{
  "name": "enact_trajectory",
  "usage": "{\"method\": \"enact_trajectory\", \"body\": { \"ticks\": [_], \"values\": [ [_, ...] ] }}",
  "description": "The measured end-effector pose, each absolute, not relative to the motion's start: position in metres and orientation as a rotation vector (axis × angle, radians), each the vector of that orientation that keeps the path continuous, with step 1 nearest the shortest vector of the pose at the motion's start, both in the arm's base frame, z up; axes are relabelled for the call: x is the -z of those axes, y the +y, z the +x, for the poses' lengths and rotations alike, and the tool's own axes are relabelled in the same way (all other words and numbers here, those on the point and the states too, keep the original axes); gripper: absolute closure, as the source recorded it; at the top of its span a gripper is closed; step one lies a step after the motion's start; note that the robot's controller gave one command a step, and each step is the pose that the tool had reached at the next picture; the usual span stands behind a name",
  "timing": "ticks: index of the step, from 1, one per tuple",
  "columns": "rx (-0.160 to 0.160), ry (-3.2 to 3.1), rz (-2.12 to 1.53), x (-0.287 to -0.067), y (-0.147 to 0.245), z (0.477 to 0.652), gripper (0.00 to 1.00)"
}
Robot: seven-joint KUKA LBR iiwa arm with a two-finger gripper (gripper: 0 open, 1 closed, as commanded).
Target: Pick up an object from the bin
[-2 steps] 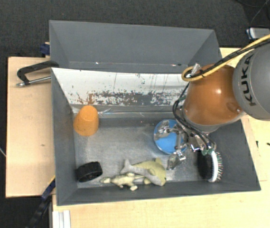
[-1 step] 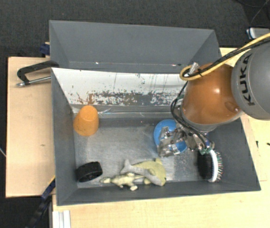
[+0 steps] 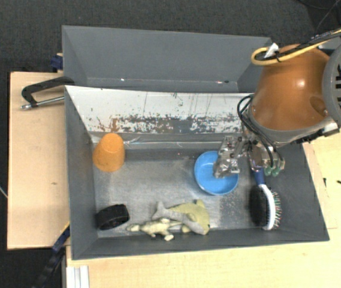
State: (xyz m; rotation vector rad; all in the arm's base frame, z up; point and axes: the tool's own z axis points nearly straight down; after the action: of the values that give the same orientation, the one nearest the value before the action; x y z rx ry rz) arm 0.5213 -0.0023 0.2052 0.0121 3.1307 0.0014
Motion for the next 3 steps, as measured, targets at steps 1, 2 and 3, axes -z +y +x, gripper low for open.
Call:
{"method": "enact_trajectory", "body": {
  "ticks": [1,2,3],
  "values": [
    [-0.002,3.135,0.012,-0.204,-0.002,0.52,0.0],
    [-0.002,3.108,0.454,-0.085,0.01,0.522,0.0],
    [-0.011,3.103,0.359,-0.078,-0.007,0.515,0.0]
  ]
}}
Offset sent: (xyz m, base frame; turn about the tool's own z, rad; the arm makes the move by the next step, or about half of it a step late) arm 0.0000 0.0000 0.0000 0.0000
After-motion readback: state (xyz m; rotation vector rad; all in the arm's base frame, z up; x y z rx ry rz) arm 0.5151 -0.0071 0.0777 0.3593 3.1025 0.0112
